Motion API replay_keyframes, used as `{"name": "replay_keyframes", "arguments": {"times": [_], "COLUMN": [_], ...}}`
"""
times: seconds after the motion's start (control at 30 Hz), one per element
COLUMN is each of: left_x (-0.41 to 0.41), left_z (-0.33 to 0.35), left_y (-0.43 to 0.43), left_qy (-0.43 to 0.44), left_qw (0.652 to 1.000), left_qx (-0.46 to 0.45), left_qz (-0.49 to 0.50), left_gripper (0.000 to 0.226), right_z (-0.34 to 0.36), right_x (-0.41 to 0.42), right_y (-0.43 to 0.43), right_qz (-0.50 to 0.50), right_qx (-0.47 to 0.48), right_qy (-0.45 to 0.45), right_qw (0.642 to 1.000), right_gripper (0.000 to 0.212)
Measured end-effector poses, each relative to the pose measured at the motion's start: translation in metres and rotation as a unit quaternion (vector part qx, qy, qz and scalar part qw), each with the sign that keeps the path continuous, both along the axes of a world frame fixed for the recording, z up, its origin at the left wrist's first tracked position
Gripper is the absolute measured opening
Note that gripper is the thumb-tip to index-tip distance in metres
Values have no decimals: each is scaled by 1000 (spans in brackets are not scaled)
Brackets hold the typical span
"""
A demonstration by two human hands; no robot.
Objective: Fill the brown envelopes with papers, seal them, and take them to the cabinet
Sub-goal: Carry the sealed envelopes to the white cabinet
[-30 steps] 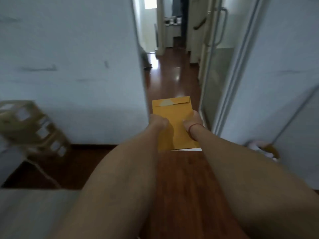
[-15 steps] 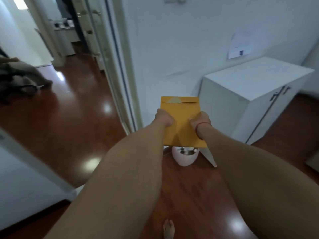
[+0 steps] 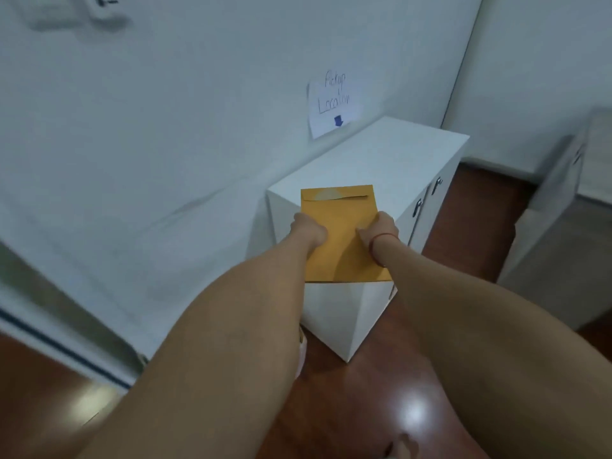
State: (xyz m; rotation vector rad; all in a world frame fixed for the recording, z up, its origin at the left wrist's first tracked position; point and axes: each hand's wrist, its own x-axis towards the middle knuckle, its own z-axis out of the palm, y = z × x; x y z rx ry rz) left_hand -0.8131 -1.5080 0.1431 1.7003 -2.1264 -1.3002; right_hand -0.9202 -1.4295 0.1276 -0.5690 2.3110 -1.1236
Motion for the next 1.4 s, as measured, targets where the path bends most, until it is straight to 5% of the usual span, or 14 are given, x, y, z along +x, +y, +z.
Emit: {"name": "replay_keyframes", "arguments": {"times": [0.63, 0.8, 1.1, 1.4], "left_x": [-330, -368, -421, -474], "left_z": [-47, -59, -87, -105], "left_y": [-224, -278, -349, -374], "left_qy": [34, 27, -57, -40], "left_qw": [979, 959, 938, 908], "left_qx": [42, 36, 26, 19], "left_qz": [197, 280, 341, 417], "left_gripper": [65, 62, 53, 73], "right_z": [-24, -30, -61, -83], "right_x": [-349, -393, -443, -497], "right_y": [-256, -320, -422, -471], "right_qz": [169, 213, 258, 319], "right_qx": [71, 70, 119, 167], "right_qy": [36, 26, 41, 98], "right_qw": [982, 974, 958, 928], "right_gripper": [50, 54, 17, 32]}}
